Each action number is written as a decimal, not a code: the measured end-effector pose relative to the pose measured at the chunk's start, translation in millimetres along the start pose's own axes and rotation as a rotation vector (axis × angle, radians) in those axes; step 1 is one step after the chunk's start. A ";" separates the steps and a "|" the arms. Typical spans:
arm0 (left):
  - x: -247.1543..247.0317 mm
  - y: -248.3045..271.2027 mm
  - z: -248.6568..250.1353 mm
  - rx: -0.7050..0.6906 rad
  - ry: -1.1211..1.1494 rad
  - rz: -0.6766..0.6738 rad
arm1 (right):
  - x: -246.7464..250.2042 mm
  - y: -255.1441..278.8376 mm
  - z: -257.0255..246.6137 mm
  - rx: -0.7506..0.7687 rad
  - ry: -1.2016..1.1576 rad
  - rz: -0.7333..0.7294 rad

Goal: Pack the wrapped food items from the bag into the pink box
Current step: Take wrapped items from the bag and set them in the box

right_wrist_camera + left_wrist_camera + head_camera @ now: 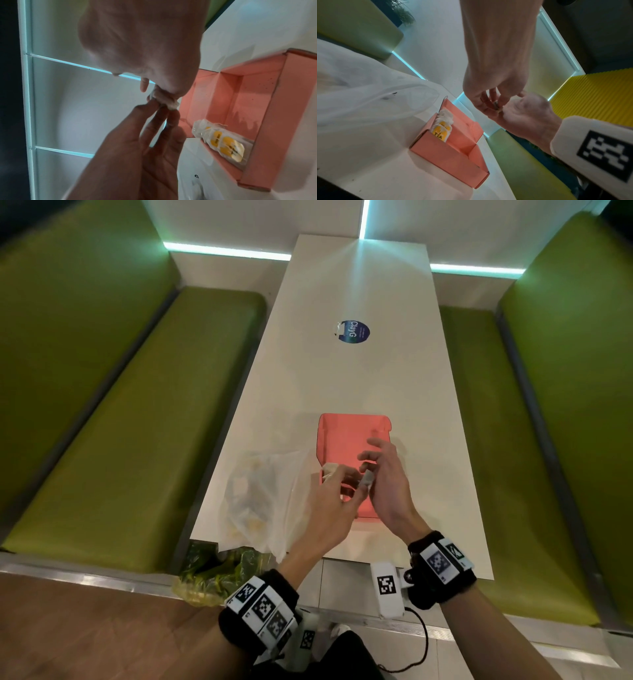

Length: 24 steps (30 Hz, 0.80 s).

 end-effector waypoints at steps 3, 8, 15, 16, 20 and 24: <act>4.1 -0.7 2.2 0.079 0.126 0.079 | 6.6 2.6 5.7 0.097 0.193 -0.026; 8.6 -1.8 11.5 0.191 0.346 0.182 | 17.1 14.6 11.6 0.175 0.376 -0.016; 11.9 -1.6 18.2 0.150 0.381 0.144 | 11.7 16.9 10.4 0.125 0.422 -0.030; 12.8 -0.6 17.5 0.143 0.364 0.136 | 12.1 16.3 10.6 0.133 0.435 -0.021; 21.1 1.6 9.6 0.106 0.248 0.117 | 14.6 14.4 8.3 0.140 0.403 0.022; 30.8 2.8 -0.4 0.087 0.044 0.089 | 16.3 16.0 -1.0 0.204 0.431 -0.005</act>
Point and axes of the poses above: each hand's wrist, its own y-axis away from the middle knuckle, its own x-axis out of the back of the hand, z = x × y, the point moved 1 cm from there along -y, towards the middle knuckle, and after that the axes turned 12 degrees about y, right-handed, at the moved point
